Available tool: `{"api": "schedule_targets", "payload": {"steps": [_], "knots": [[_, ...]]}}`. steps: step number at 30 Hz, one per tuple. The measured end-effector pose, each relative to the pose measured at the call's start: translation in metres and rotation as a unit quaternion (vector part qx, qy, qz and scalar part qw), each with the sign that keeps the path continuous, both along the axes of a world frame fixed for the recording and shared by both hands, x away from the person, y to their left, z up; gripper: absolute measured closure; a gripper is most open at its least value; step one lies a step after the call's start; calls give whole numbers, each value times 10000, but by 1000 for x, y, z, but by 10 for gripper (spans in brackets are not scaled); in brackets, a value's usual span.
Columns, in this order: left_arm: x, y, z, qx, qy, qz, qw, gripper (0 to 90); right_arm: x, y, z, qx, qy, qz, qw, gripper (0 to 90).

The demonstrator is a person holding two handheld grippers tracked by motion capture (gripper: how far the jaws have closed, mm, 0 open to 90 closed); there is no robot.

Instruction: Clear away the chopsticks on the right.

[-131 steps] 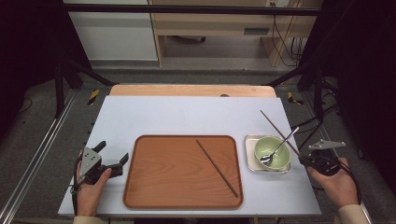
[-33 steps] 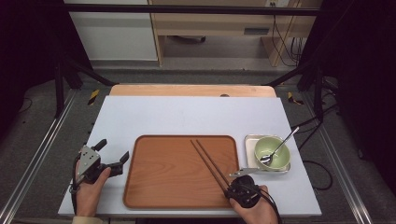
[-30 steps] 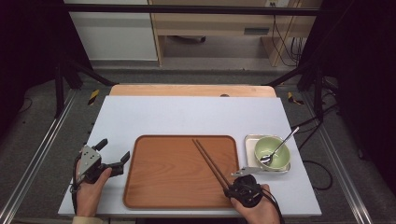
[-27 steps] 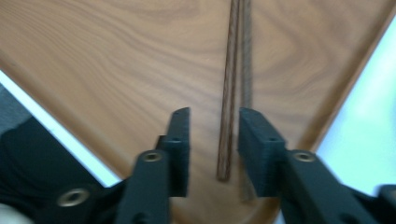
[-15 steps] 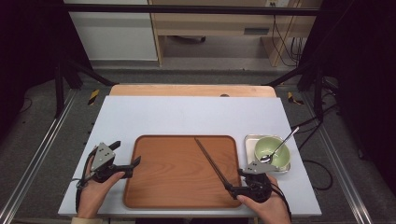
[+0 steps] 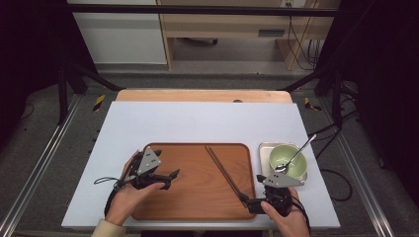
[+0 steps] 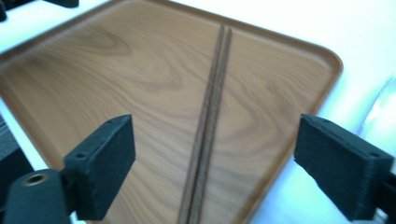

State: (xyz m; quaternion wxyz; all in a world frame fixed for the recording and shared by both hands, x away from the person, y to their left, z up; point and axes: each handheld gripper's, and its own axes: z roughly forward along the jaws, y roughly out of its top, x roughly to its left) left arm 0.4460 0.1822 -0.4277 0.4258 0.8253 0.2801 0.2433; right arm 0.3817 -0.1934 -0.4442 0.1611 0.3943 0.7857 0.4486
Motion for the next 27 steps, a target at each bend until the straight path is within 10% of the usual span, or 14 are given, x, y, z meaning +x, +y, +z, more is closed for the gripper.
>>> {"api": "schedule_targets", "payload": {"steps": [27], "knots": [[30,-80,-9,144,446,-534,9975,581,-20,-26,12,61,-867,-525,9948,66]]}}
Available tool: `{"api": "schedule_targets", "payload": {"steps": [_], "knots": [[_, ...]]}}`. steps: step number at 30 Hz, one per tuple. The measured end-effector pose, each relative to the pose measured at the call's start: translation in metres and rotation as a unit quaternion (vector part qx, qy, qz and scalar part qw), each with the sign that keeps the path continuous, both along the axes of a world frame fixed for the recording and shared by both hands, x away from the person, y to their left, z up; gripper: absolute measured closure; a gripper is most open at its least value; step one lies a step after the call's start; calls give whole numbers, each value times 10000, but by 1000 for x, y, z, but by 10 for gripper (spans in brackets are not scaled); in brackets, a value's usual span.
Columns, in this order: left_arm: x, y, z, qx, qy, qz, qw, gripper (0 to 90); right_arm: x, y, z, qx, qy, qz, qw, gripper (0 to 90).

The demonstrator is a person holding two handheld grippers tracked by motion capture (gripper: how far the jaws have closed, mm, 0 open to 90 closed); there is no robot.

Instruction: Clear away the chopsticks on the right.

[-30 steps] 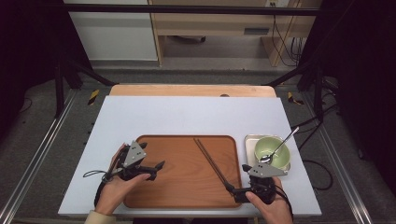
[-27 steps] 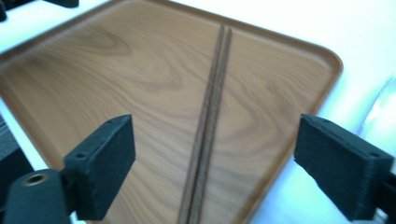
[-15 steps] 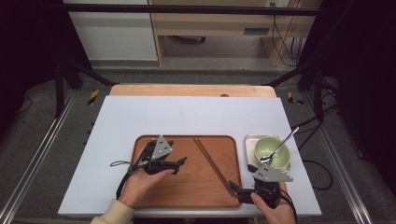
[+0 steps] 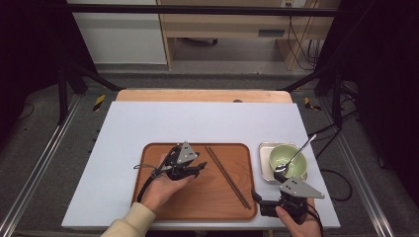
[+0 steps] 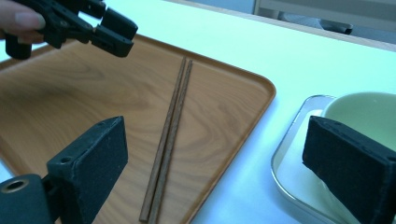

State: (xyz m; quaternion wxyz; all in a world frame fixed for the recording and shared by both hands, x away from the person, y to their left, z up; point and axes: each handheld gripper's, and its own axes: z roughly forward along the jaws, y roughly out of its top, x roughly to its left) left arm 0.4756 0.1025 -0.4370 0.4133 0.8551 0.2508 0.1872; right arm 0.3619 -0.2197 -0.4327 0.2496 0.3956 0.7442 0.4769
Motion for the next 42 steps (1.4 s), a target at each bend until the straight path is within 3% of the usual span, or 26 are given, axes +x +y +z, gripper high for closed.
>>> {"api": "schedule_targets", "payload": {"steps": [7,9,15,23,28,29,32,42], "knots": [[5,-6,-7,72,161,-57,9998,738,1,-8,1,80,-176,-113,9997,49],[7,-9,-9,188,164,-89,9996,779,1,-9,1,87,-202,-117,9997,49],[13,-14,-15,279,327,-33,9991,876,4,-11,-3,77,-86,-169,9998,51],[26,-30,-20,275,465,21,9985,898,6,-11,-5,62,-52,-214,9997,56],[33,-37,-27,392,525,68,9978,899,6,-11,-6,5,-38,-194,9998,60],[33,-39,-28,330,533,77,9980,899,6,-11,-6,14,-32,-195,9998,61],[33,-45,-28,376,485,-38,9981,900,6,-11,-7,27,-22,-195,9998,61],[37,-45,-31,449,505,15,9977,900,6,-10,-7,-12,0,-179,9998,61]]}}
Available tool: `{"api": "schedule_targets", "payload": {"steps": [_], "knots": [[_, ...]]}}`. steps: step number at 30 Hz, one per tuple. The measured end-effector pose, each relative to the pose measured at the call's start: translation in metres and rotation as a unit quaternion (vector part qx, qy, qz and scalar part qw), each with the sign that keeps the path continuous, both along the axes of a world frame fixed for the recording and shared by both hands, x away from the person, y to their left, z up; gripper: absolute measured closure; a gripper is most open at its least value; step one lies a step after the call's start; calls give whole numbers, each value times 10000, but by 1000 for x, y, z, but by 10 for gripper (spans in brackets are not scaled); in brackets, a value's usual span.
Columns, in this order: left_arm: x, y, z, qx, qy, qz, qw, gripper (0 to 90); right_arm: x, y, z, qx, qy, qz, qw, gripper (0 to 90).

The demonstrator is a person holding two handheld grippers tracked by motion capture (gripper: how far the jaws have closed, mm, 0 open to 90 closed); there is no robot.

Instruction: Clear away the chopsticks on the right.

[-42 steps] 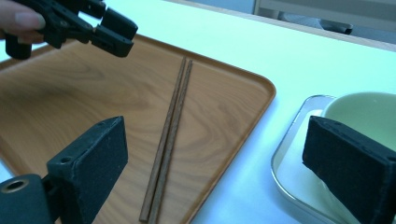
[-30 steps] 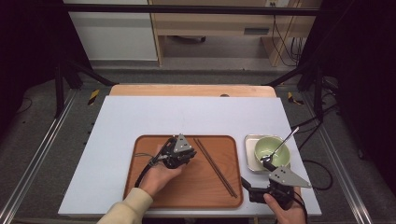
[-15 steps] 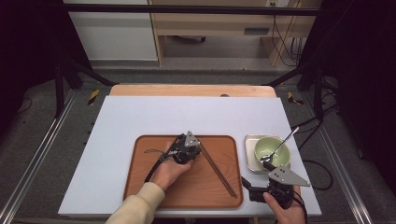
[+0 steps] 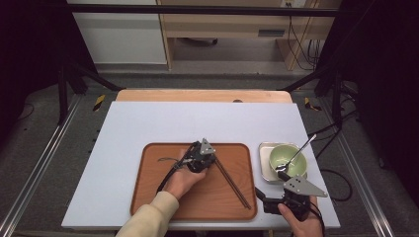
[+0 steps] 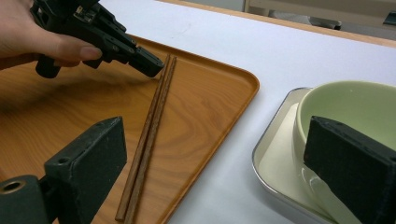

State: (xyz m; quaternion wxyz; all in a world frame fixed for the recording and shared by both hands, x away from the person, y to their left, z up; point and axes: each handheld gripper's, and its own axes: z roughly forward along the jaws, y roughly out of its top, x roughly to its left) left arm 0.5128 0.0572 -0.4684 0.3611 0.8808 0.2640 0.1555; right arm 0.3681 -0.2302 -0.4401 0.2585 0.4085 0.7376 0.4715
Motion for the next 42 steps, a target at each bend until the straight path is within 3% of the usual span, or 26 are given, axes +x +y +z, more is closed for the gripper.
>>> {"api": "schedule_targets", "payload": {"steps": [13,23,39,42], "knots": [[6,-9,-5,14,21,-53,10000,900,1,1,-1,1,60,38,10000,63],[3,-25,-6,-12,57,-354,9994,900,2,1,-2,-18,117,50,9999,66],[1,-52,-7,-180,123,-565,9982,900,2,0,-3,-21,177,2,9998,69],[-1,-58,-7,-117,114,-673,9976,900,2,0,-3,-16,186,-7,9998,69]]}}
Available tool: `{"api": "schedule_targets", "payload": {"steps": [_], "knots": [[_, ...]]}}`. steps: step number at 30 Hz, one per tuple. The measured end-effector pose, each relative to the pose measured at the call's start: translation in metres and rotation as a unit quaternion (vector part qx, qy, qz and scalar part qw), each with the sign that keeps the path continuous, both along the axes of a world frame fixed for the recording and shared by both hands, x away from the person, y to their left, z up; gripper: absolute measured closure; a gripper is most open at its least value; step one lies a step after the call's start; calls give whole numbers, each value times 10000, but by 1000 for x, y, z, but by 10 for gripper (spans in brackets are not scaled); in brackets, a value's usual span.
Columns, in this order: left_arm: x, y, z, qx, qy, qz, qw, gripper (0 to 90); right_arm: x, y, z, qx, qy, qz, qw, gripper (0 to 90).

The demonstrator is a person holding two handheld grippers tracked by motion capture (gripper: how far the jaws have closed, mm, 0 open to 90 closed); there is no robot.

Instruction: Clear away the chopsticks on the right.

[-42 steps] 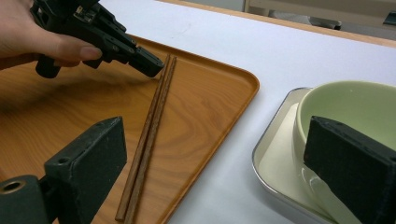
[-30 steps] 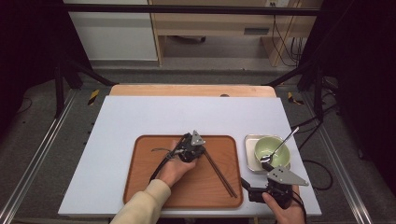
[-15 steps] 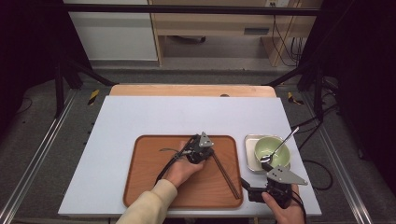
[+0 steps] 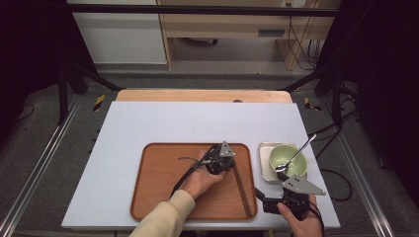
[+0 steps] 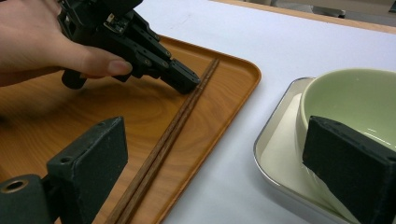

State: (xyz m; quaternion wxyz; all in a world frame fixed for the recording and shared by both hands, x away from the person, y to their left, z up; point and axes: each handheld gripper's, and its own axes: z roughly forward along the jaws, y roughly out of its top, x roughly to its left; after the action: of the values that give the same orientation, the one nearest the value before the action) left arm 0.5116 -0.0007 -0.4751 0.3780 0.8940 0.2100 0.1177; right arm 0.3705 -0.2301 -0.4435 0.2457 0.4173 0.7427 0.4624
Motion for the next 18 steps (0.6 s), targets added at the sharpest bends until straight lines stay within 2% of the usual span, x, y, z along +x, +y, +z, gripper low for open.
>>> {"api": "schedule_targets", "payload": {"steps": [4,5,7,8,18], "knots": [[-2,-7,-1,-47,30,-74,10000,900,0,0,0,-9,8,-4,10000,69],[-2,-9,0,19,25,-155,9999,900,0,0,0,-6,15,-8,10000,69],[-4,-12,0,-38,40,-165,9998,900,0,0,0,-14,2,-3,10000,69],[-3,-14,0,19,20,-220,9998,900,0,0,0,-8,16,-10,10000,69],[-5,-21,0,23,-7,-334,9994,900,1,-1,-1,-3,30,-16,10000,69]]}}
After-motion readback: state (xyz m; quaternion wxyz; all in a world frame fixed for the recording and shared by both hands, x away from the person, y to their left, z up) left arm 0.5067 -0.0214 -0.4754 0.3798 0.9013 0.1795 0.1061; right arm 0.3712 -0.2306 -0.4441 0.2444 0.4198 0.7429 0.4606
